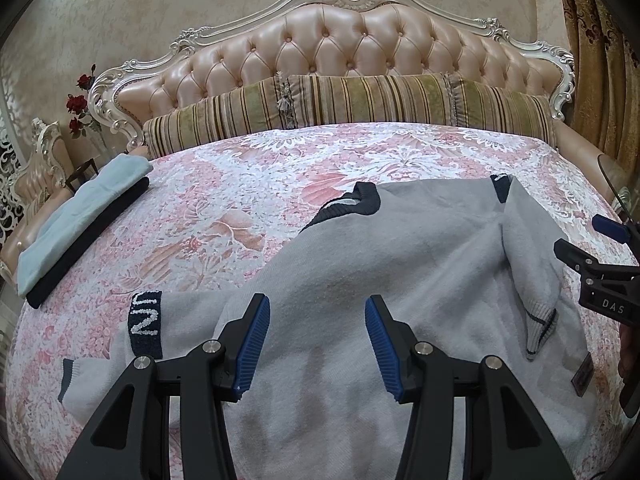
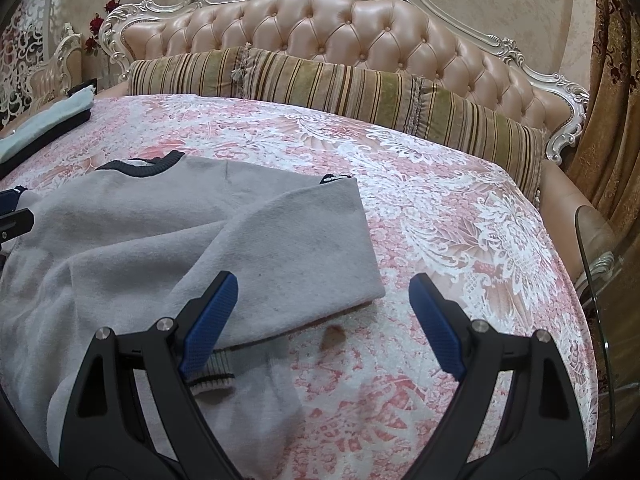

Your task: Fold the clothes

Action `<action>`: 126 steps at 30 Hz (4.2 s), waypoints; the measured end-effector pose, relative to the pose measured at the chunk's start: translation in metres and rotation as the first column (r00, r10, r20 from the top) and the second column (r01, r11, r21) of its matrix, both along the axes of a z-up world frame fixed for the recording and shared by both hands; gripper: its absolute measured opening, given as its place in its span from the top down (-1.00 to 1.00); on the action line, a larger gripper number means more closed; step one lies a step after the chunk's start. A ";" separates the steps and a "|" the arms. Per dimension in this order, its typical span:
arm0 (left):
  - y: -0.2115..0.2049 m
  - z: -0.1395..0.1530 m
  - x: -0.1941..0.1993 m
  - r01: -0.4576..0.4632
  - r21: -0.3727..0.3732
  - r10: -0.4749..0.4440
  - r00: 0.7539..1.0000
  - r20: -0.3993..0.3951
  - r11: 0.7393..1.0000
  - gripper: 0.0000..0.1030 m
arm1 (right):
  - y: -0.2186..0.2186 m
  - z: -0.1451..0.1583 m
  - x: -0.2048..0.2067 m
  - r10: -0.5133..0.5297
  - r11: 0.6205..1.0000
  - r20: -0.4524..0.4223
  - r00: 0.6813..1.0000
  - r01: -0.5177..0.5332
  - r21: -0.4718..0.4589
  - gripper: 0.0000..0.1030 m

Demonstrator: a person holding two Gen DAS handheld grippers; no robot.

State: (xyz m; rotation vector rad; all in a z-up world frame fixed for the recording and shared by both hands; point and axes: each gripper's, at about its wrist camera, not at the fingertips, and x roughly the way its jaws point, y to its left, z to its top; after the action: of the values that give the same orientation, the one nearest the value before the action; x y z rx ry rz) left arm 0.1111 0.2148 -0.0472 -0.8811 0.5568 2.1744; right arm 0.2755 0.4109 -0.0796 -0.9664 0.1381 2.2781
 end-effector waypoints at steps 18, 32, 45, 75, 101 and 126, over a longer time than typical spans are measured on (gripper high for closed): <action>0.069 -0.047 -0.113 0.033 0.031 -0.041 0.953 0.301 0.999 0.45 | 0.008 0.022 -0.014 0.120 0.985 -0.100 0.988 -0.131 -0.115 -0.72; 0.063 -0.027 -0.035 -0.026 -0.033 0.024 0.996 -0.082 0.999 0.75 | -0.022 0.001 -0.086 0.243 0.959 -0.053 0.969 -0.248 -0.136 -0.76; 0.098 -0.001 -0.050 -0.073 -0.066 0.046 0.939 -0.342 0.995 0.75 | -0.001 -0.031 -0.095 0.180 0.975 0.059 0.982 -0.170 -0.147 -0.77; -0.041 -0.061 -0.194 0.112 0.072 -0.131 0.904 0.406 0.991 0.75 | 0.062 -0.039 -0.196 0.469 0.883 0.263 0.843 -0.457 -0.110 0.86; -0.035 -0.033 -0.204 0.047 0.020 -0.050 0.957 0.285 0.999 -0.04 | 0.076 0.003 -0.186 0.522 0.848 0.071 0.850 -0.509 -0.144 -0.60; -0.003 -0.008 -0.166 0.108 -0.182 -0.115 0.993 -0.027 0.977 0.94 | 0.071 -0.033 -0.250 0.781 0.618 0.104 0.615 -0.740 -0.265 0.85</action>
State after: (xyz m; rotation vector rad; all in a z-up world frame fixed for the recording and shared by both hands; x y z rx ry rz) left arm -0.0551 0.2114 -0.0552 -0.8831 0.8127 2.0658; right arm 0.0256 0.4821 -0.1125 -1.6060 -0.1987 2.9470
